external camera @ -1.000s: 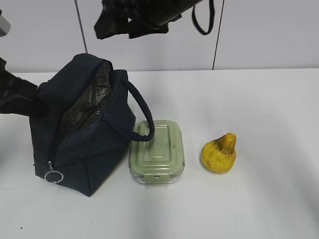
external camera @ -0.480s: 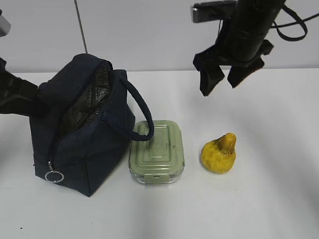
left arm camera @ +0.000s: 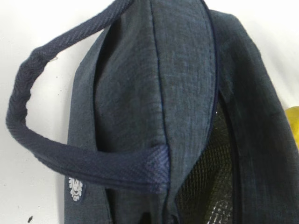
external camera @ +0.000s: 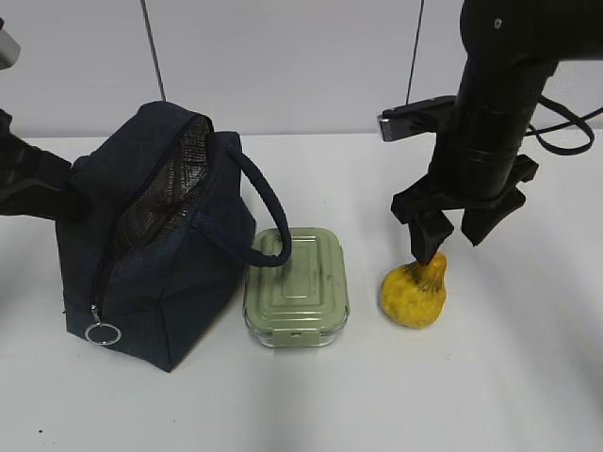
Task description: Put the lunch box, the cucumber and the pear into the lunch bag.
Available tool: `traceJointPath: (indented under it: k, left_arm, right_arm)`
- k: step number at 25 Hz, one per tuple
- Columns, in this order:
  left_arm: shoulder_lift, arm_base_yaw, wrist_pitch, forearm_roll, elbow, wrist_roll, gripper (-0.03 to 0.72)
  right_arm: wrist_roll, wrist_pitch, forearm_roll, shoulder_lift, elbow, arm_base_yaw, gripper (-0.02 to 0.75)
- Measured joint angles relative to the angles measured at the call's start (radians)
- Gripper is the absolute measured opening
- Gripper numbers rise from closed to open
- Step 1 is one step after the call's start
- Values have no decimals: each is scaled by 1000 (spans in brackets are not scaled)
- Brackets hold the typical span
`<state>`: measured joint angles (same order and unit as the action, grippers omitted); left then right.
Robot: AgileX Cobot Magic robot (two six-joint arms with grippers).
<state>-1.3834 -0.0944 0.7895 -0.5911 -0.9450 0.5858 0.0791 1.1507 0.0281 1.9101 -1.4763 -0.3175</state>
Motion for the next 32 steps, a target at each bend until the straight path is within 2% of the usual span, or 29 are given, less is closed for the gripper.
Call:
traceJointPath:
  k: [5, 8, 11, 14, 18, 21, 23, 25, 27, 29, 32]
  left_arm:
    - [0, 0, 1, 0, 0, 0, -16]
    - [0, 0, 1, 0, 0, 0, -16]
    - [0, 0, 2, 1, 0, 0, -16]
    - [0, 0, 3, 2, 0, 0, -16]
    - [0, 0, 3, 4, 0, 0, -16]
    - [0, 0, 3, 4, 0, 0, -16]
    - [0, 0, 3, 4, 0, 0, -16]
    - [0, 0, 3, 4, 0, 0, -16]
    - [0, 0, 2, 4, 0, 0, -16]
    - [0, 0, 2, 4, 0, 0, -16]
    - [0, 0, 2, 4, 0, 0, -16]
  right_arm:
    - [38, -25, 65, 53, 6, 0, 554]
    - [43, -29, 74, 83, 8, 0, 486]
    - [44, -20, 75, 94, 6, 0, 267]
    - [44, -20, 78, 87, 0, 0, 161]
    - [44, -38, 64, 18, -44, 1, 146]
    - [76, -65, 120, -67, -118, 1, 146]
    - [166, -69, 230, -116, -182, 1, 146]
    - [271, -73, 419, -137, -254, -9, 146]
    - [361, -106, 543, -140, -280, -41, 143]
    - [417, -151, 626, -138, -281, -85, 143]
    - [457, -191, 675, -101, -282, -149, 143]
